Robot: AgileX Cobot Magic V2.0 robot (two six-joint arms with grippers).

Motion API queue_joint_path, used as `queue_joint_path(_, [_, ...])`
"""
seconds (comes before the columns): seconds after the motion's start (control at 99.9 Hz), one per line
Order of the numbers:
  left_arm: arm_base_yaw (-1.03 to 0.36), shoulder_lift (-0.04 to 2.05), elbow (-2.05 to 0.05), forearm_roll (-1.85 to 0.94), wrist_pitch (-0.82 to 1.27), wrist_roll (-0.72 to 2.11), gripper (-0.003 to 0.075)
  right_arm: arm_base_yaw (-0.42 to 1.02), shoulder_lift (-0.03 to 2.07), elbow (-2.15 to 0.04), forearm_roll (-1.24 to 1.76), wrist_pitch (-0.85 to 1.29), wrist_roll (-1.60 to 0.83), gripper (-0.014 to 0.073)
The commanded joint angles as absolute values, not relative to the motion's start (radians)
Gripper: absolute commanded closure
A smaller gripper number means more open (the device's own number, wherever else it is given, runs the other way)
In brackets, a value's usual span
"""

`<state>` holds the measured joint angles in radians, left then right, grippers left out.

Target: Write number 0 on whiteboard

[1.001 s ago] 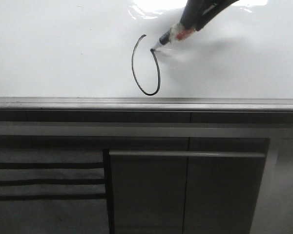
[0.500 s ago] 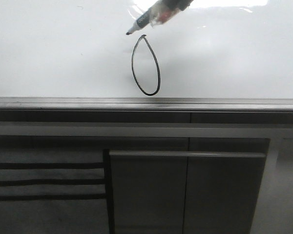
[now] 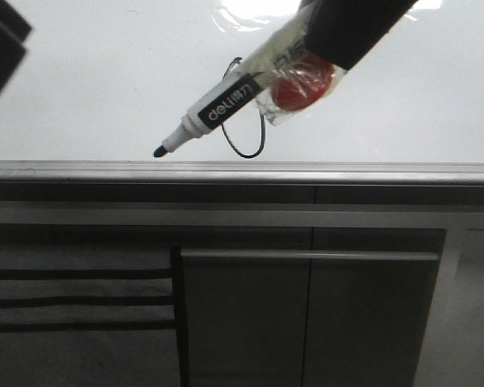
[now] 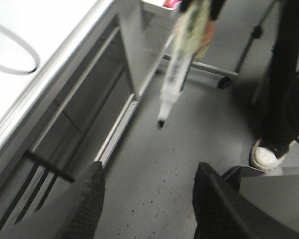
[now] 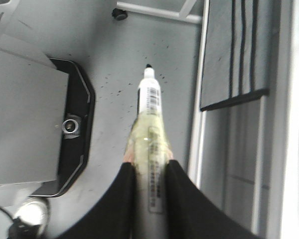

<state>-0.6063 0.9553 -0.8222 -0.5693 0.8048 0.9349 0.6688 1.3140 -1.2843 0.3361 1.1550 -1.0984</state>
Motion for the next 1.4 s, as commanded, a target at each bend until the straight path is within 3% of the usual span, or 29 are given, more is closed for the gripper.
queue_joint_path(0.0, [-0.656,1.016,-0.886,-0.625,0.735,0.982,0.0352,0.668,1.283,-1.308,0.374,1.081,-1.144,0.0587])
queue_joint_path(0.3, [-0.699,1.217,-1.004,-0.621,0.673,1.000,0.0352,0.668,1.283,-1.308,0.380,1.028,-1.144,0.0587])
queue_joint_path(0.54, [-0.699,1.263,-1.020,-0.602,0.663,1.009,0.0361,0.668,1.283,-1.308,0.383,1.028,-1.144,0.0587])
queue_joint_path(0.871, [-0.699,1.263,-1.020,-0.602,0.658,1.009,0.0591,0.668,1.285,-1.308,0.383,1.028,-1.144,0.0587])
queue_joint_path(1.101, [-0.699,1.263,-1.020,-0.602,0.658,1.009,0.0671,0.668,1.285,-1.308,0.383,1.045,-1.144,0.0582])
queue_joint_path(1.171, [-0.699,1.263,-1.020,-0.602,0.658,1.009,0.0680,0.668,1.285,-1.308,0.383,1.047,-1.142,0.0538])
queue_joint_path(1.291, [-0.699,1.263,-1.020,-0.602,0.648,1.009,0.0680,0.666,1.285,-1.308,0.383,1.040,-1.140,0.0343])
queue_joint_path(1.391, [-0.699,1.263,-1.020,-0.602,0.611,1.009,0.0680,0.646,1.263,-1.316,0.380,1.028,-1.132,0.0257])
